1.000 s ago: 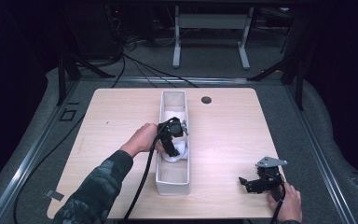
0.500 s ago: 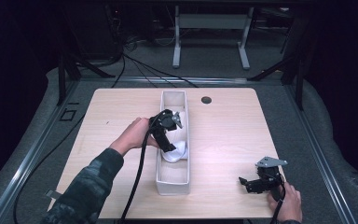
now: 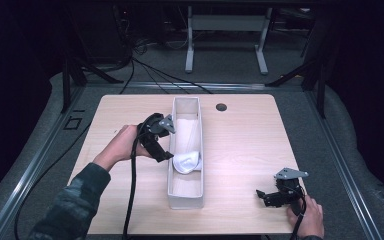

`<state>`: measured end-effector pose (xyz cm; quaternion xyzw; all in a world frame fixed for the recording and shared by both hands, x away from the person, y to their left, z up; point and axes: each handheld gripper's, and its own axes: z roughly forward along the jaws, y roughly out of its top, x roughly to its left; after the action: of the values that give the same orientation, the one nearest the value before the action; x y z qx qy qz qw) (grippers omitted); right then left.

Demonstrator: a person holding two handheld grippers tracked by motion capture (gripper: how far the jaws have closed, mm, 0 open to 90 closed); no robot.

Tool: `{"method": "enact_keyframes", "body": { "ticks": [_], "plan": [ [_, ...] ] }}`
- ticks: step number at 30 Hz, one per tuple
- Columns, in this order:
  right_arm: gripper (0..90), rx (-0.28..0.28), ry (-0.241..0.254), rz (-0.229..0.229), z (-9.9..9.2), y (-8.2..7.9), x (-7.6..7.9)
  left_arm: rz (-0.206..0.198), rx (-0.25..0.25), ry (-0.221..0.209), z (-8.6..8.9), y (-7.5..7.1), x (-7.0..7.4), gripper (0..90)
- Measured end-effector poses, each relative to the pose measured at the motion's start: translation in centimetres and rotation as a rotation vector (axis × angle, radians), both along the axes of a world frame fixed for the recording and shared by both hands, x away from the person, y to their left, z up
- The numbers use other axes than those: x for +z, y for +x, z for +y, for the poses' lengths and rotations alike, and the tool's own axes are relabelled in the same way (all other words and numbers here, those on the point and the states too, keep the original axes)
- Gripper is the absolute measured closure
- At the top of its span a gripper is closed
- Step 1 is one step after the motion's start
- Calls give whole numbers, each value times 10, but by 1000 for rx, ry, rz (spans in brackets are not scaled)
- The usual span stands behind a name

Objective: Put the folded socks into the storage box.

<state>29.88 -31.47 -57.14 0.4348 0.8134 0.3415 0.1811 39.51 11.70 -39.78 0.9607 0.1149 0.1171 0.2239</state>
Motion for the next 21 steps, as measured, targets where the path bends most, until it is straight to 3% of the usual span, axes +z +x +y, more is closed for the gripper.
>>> {"method": "enact_keyframes", "body": {
  "ticks": [9,13,21],
  "plan": [
    [0,0,-1,-1,0,0,0,-10,65,-31,46,-21,0,75],
    [0,0,-2,0,0,0,0,-15,99,-46,66,-28,-8,65],
    [0,0,-2,-1,0,0,0,19,169,-75,101,-41,-32,62]
  ]
}}
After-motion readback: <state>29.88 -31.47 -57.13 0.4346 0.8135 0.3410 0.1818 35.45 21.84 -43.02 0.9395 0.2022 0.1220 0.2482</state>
